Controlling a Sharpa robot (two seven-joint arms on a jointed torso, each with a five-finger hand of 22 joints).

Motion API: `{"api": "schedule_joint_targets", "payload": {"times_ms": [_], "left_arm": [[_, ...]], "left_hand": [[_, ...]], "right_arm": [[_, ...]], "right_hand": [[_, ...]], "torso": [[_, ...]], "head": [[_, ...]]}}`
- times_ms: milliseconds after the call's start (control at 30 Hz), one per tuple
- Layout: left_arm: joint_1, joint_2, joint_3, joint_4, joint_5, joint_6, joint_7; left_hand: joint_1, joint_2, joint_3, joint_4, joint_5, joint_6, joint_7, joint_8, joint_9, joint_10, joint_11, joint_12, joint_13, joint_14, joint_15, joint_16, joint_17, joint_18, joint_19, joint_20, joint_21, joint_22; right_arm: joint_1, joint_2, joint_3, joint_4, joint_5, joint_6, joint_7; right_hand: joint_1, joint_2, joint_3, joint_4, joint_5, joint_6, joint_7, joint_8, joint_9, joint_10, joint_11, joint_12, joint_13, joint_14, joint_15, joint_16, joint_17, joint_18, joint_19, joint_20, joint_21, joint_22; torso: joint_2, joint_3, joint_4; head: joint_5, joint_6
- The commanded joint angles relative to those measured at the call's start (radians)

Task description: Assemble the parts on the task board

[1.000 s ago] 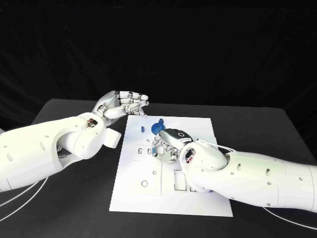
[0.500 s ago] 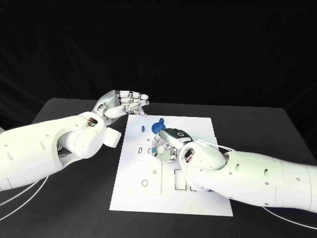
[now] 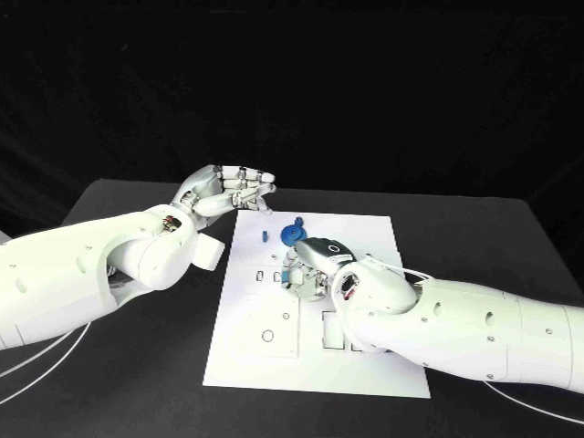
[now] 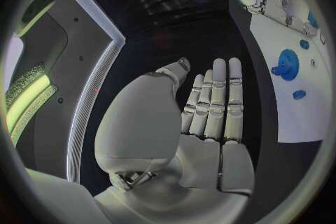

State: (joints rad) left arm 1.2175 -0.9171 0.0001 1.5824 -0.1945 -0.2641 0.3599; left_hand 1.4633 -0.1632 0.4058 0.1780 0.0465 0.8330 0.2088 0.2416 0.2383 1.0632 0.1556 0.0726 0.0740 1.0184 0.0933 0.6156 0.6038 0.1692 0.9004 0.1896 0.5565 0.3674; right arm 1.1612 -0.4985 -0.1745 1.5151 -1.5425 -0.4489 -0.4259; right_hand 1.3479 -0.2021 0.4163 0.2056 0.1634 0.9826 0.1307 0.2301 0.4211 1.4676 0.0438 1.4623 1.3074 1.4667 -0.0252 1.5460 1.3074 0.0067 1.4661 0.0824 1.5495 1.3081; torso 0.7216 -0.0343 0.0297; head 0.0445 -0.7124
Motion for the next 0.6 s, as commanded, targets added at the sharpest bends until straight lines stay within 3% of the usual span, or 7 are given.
{"api": "schedule_joint_targets", "payload": {"times_ms": [33, 267, 333, 400, 533, 567, 600], "left_arm": [[0.0, 0.0, 0.001, 0.0, -0.003, 0.017, 0.003], [0.0, 0.0, 0.001, -0.001, -0.003, 0.02, 0.0], [0.0, 0.0, 0.001, -0.002, -0.003, 0.02, -0.001], [0.0, 0.0, 0.001, -0.002, -0.003, 0.021, -0.002], [0.0, 0.0, 0.0, -0.003, -0.003, 0.022, -0.004], [0.0, 0.0, 0.0, -0.003, -0.003, 0.023, -0.005], [0.0, 0.0, 0.0, -0.003, -0.003, 0.023, -0.005]], "left_hand": [[-0.004, 0.007, 0.003, 0.001, 0.002, -0.002, 0.005, -0.007, 0.001, -0.006, 0.001, -0.004, -0.001, -0.008, -0.002, 0.004, 0.001, 0.006, -0.009, 0.001, 0.006, 0.002], [-0.003, 0.007, 0.003, 0.001, 0.002, -0.001, 0.005, -0.007, 0.001, -0.006, 0.001, -0.004, -0.001, -0.008, -0.002, 0.004, 0.001, 0.006, -0.01, 0.001, 0.007, 0.002], [-0.003, 0.007, 0.003, 0.001, 0.002, -0.001, 0.005, -0.007, 0.001, -0.006, 0.001, -0.004, -0.001, -0.008, -0.002, 0.004, 0.001, 0.006, -0.01, 0.001, 0.007, 0.002], [-0.003, 0.007, 0.003, 0.001, 0.002, -0.001, 0.005, -0.007, 0.001, -0.006, 0.001, -0.004, -0.001, -0.008, -0.002, 0.004, 0.001, 0.006, -0.01, 0.001, 0.007, 0.002], [-0.004, 0.007, 0.003, 0.001, 0.002, -0.002, 0.005, -0.007, 0.001, -0.006, 0.001, -0.004, -0.001, -0.008, -0.002, 0.004, 0.001, 0.006, -0.01, 0.001, 0.007, 0.003], [-0.004, 0.007, 0.003, 0.001, 0.002, -0.002, 0.005, -0.007, 0.001, -0.006, 0.001, -0.004, -0.001, -0.008, -0.002, 0.004, 0.001, 0.006, -0.01, 0.001, 0.007, 0.003], [-0.004, 0.007, 0.003, 0.001, 0.002, -0.002, 0.005, -0.007, 0.001, -0.006, 0.001, -0.004, -0.001, -0.008, -0.002, 0.004, 0.001, 0.006, -0.01, 0.001, 0.007, 0.003]], "right_arm": [[-0.003, 0.002, -0.001, -0.001, -0.02, 0.025, 0.005], [-0.003, 0.003, -0.001, -0.001, -0.035, 0.014, 0.01], [-0.003, 0.004, -0.001, 0.0, -0.038, 0.009, 0.011], [-0.004, 0.004, -0.001, 0.001, -0.04, 0.0, 0.013], [-0.004, 0.001, -0.001, 0.006, -0.042, -0.016, 0.018], [-0.004, -0.001, -0.001, 0.008, -0.043, -0.021, 0.018], [-0.004, -0.002, -0.001, 0.011, -0.044, -0.026, 0.019]], "right_hand": [[-0.011, -0.02, -0.014, -0.001, -0.014, -0.02, 0.003, -0.008, -0.004, -0.004, 0.008, -0.007, 0.144, 0.089, 0.005, 0.002, 0.196, 0.001, 0.089, 0.002, -0.007, 0.243], [-0.017, -0.034, -0.039, 0.009, -0.036, -0.047, 0.012, -0.017, -0.011, -0.023, 0.017, -0.026, 0.127, 0.089, 0.013, 0.001, 0.195, 0.003, 0.084, 0.009, -0.018, 0.236], [-0.023, -0.033, -0.064, 0.025, -0.074, -0.055, 0.014, -0.016, -0.014, -0.03, 0.019, -0.033, 0.12, 0.089, 0.016, 0.001, 0.194, 0.004, 0.083, 0.012, -0.019, 0.235], [-0.028, -0.03, -0.106, 0.05, -0.11, -0.066, 0.015, -0.015, -0.017, -0.04, 0.021, -0.044, 0.111, 0.088, 0.017, 0.0, 0.192, 0.005, 0.081, 0.014, -0.024, 0.232], [-0.029, -0.028, -0.2, 0.086, -0.115, -0.083, 0.016, -0.013, -0.018, -0.054, 0.023, -0.059, 0.097, 0.088, 0.018, -0.001, 0.191, 0.007, 0.077, 0.014, -0.032, 0.227], [-0.031, -0.022, -0.227, 0.085, -0.116, -0.086, 0.018, -0.013, -0.018, -0.055, 0.023, -0.06, 0.096, 0.088, 0.019, -0.001, 0.191, 0.007, 0.077, 0.015, -0.033, 0.227], [-0.029, -0.006, -0.29, 0.086, -0.116, -0.094, 0.018, -0.013, -0.018, -0.057, 0.025, -0.062, 0.094, 0.087, 0.022, -0.001, 0.191, 0.008, 0.076, 0.014, -0.034, 0.226]], "torso": [[0.0, 0.0005, -0.0009], [0.0, 0.0005, -0.0002], [0.0, 0.0008, -0.0006], [0.001, 0.0011, -0.0008], [0.0, 0.0009, -0.0003], [0.0, 0.0009, -0.0003], [0.0, 0.0008, -0.0001]], "head": [[0.0, 0.001], [-0.001, 0.001], [-0.001, 0.001], [-0.001, 0.001], [-0.001, 0.002], [-0.001, 0.002], [-0.001, 0.002]]}}
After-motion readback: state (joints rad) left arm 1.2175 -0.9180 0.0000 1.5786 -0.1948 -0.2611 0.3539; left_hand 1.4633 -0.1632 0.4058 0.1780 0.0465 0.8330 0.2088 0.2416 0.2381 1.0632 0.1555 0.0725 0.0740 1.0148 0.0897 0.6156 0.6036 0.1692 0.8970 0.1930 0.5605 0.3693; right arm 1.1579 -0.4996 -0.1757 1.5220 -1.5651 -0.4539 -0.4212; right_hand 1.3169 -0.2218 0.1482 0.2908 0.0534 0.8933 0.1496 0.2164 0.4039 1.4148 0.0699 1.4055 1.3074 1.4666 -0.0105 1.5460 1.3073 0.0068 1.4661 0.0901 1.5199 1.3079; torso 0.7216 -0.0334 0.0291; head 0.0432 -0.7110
